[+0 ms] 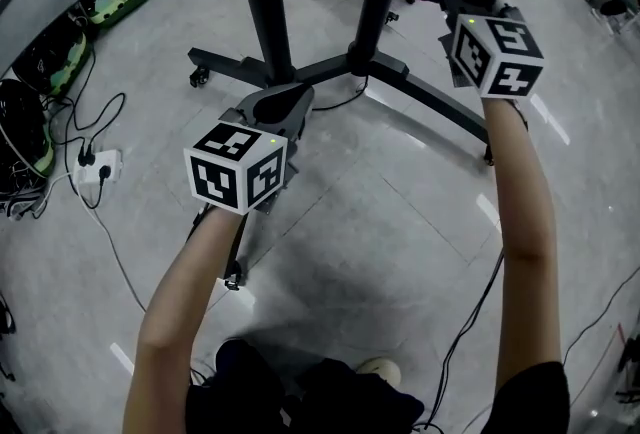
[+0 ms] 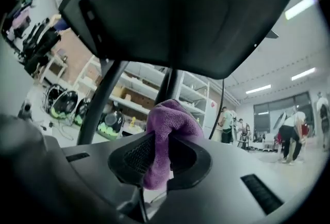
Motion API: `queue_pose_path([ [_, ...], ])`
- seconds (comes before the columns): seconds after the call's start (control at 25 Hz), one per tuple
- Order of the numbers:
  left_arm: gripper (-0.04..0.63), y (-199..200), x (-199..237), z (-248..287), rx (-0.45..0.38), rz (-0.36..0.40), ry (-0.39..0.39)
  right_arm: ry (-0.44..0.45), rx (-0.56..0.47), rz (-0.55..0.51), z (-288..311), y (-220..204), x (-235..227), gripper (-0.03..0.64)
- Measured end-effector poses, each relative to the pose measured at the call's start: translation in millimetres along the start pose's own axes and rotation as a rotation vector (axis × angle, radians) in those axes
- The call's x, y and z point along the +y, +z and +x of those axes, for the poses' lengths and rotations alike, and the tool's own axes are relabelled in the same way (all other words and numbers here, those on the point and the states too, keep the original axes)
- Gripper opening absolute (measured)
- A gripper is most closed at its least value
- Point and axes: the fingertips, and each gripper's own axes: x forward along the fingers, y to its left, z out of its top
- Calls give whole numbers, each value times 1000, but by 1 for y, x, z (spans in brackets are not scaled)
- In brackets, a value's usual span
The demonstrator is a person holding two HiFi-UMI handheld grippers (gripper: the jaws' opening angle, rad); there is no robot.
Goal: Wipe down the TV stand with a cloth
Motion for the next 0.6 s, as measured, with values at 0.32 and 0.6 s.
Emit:
queue_pose_path([
  [0.32, 6, -5, 4, 1, 13, 15, 1, 61, -228, 319, 17, 66, -29, 74],
  [0.6, 6, -18, 10, -1, 35, 8, 13, 65, -253, 559, 37, 55, -56, 74],
])
